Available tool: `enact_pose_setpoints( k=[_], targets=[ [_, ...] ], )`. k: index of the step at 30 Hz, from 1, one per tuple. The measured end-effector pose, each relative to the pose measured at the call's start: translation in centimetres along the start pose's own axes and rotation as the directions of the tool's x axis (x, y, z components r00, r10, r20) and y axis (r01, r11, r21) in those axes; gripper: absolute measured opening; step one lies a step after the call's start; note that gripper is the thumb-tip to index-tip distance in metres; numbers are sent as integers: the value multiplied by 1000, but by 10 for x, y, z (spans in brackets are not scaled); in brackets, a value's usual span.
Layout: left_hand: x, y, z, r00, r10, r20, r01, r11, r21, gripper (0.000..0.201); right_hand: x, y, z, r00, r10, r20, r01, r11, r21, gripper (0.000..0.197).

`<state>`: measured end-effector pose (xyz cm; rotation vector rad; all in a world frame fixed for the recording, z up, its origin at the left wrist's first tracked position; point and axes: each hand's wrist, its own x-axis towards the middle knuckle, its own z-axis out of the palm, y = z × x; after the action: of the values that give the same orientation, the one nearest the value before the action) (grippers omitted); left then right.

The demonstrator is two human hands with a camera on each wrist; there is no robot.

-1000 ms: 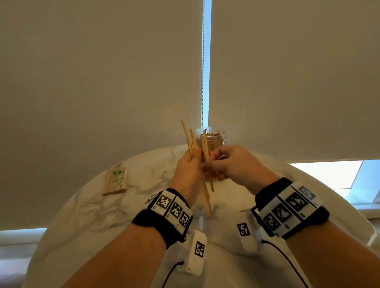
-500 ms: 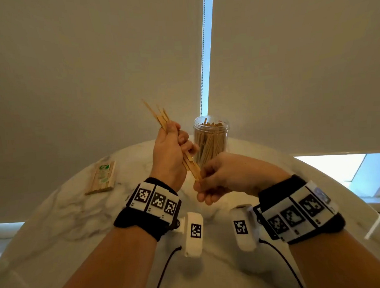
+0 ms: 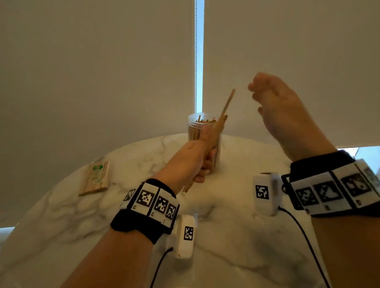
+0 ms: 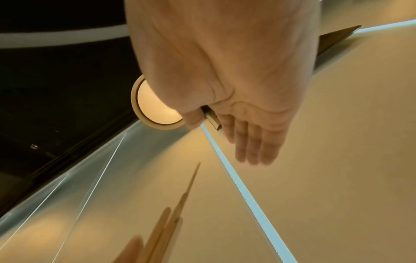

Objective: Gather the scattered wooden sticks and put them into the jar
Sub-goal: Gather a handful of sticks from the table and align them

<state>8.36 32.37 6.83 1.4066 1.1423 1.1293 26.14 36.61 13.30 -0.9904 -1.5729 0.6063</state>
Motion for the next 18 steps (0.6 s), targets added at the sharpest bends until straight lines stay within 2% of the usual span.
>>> enact_pose_setpoints(
  k=[2, 4, 5, 6, 8, 10, 12, 13, 14, 15, 17, 18],
  targets=[
    [-2, 1, 7, 997, 39, 64, -44, 996, 80, 61, -5, -9, 0, 998, -58, 3, 58, 996, -73, 46],
    [-2, 3, 14, 991, 82, 106, -95, 988, 119, 60, -12, -10, 7, 975, -19, 220, 63, 978, -197, 37],
    [-2, 4, 16, 989, 99, 109, -111, 988, 110, 60, -16, -9, 12, 941, 35, 335, 43, 974, -222, 40],
    [-2, 5, 18, 988, 112, 104, -122, 988, 97, 59, -19, -7, 17, 915, 76, 397, 13, 976, -218, 44],
    [-1, 6, 18, 988, 134, 75, -139, 988, 62, 58, -20, -6, 22, 919, 91, 384, -13, 979, -202, 50],
    [1, 6, 14, 986, 167, 7, -167, 986, 3, 56, -16, -4, 22, 954, 67, 292, -14, 983, -182, 54],
    [3, 8, 9, 980, 183, -82, -194, 969, -153, 50, -14, -5, 20, 969, 63, 239, -18, 983, -185, 49],
    [4, 9, 7, 976, 174, -133, -205, 940, -274, 46, -15, -4, 19, 963, 68, 262, -8, 975, -224, 44],
    [5, 11, 5, 969, 158, -191, -224, 889, -399, 41, -16, -2, 17, 940, 91, 328, 4, 960, -279, 39],
    [6, 13, 4, 958, 135, -253, -250, 825, -507, 35, -19, -2, 17, 893, 142, 428, 13, 941, -339, 34],
    [8, 15, 0, 929, 91, -358, -314, 706, -635, 26, -28, -4, 22, 726, 289, 624, 28, 894, -447, 31],
    [8, 16, -1, 919, 76, -387, -334, 671, -662, 23, -31, -4, 27, 649, 338, 681, 18, 889, -458, 31]
  ],
)
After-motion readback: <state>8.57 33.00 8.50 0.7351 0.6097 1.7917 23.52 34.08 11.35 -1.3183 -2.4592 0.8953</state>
